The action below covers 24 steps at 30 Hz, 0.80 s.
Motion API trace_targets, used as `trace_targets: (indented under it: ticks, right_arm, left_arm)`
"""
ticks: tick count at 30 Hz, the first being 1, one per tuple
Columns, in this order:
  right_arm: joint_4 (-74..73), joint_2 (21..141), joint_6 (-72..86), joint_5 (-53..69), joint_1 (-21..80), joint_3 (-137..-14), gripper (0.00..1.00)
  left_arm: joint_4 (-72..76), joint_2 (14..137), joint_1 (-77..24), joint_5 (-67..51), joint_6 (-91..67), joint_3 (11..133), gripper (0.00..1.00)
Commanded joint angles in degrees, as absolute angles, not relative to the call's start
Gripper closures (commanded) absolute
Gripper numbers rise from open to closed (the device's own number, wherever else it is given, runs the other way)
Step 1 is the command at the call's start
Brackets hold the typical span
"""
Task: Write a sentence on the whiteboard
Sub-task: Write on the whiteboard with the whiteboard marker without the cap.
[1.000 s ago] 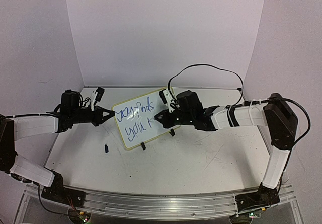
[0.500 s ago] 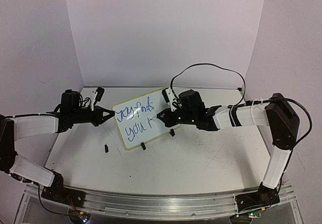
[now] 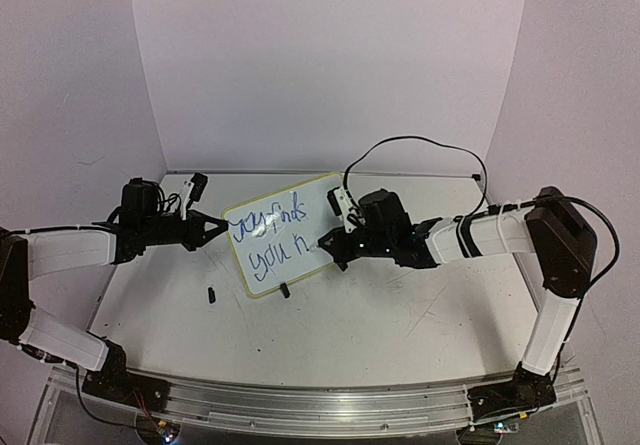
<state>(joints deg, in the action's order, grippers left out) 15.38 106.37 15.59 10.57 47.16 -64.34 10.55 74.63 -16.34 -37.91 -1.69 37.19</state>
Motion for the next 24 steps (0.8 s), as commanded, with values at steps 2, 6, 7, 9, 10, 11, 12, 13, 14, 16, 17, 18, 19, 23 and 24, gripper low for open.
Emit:
trace_targets:
  ticks: [2,6,7,9,10,11,12,13,14,16,17,18,19,23,24]
  right_arm:
    - [16.41,104.28,16.95,8.46,47.0,-62.81,1.0]
    - [17.25,103.15,16.55,9.48,47.03,-63.54,1.0]
    - [17.64,102.05,16.59,9.9,47.13,-63.67,1.0]
    - [18.52,99.33,16.88,10.57,47.17,-63.3,1.0]
    - [18.76,98.31,17.05,10.5,47.19,-63.02,1.0]
    - [18.86,97.97,17.2,10.29,47.17,-62.78,1.0]
    - [18.89,97.7,17.11,9.86,47.2,-62.56,1.0]
    - [18.9,97.81,16.96,9.56,47.11,-62.51,1.0]
    - [18.9,99.03,17.03,10.2,46.64,-63.25,1.0]
    - [18.9,99.8,17.04,10.5,46.24,-63.73,1.0]
    - [18.9,100.21,17.05,10.54,46.26,-64.14,1.0]
    - [18.9,100.72,17.05,10.62,46.19,-64.5,1.0]
    - [18.9,101.43,17.05,10.75,46.18,-64.77,1.0]
    - [18.9,102.21,16.54,10.15,46.19,-64.76,1.0]
    - [18.9,102.28,16.32,9.86,46.11,-64.57,1.0]
  left_arm:
    - [8.26,75.5,-16.79,-35.77,2.73,38.41,1.0]
    - [8.26,75.62,-16.91,-35.79,2.8,38.44,1.0]
    - [8.26,75.67,-16.88,-35.73,2.73,38.49,1.0]
    - [8.26,75.42,-16.88,-35.54,2.72,38.3,1.0]
    - [8.27,75.36,-16.9,-35.45,2.87,38.32,1.0]
    - [8.26,75.33,-16.88,-35.43,2.89,38.32,1.0]
    - [8.28,75.44,-16.89,-35.5,2.9,38.39,1.0]
    - [8.25,75.53,-16.88,-35.55,2.9,38.44,1.0]
    - [8.26,75.9,-16.94,-35.86,2.9,38.62,1.0]
    - [8.26,76.03,-16.94,-35.99,2.88,38.69,1.0]
    - [8.28,75.76,-16.99,-35.85,2.89,38.52,1.0]
    - [8.26,75.5,-16.97,-35.66,2.88,38.38,1.0]
    - [8.26,75.3,-16.99,-35.31,2.9,38.29,1.0]
    - [8.26,75.23,-16.96,-35.21,2.94,38.3,1.0]
    - [8.26,75.25,-17.03,-35.18,2.92,38.32,1.0]
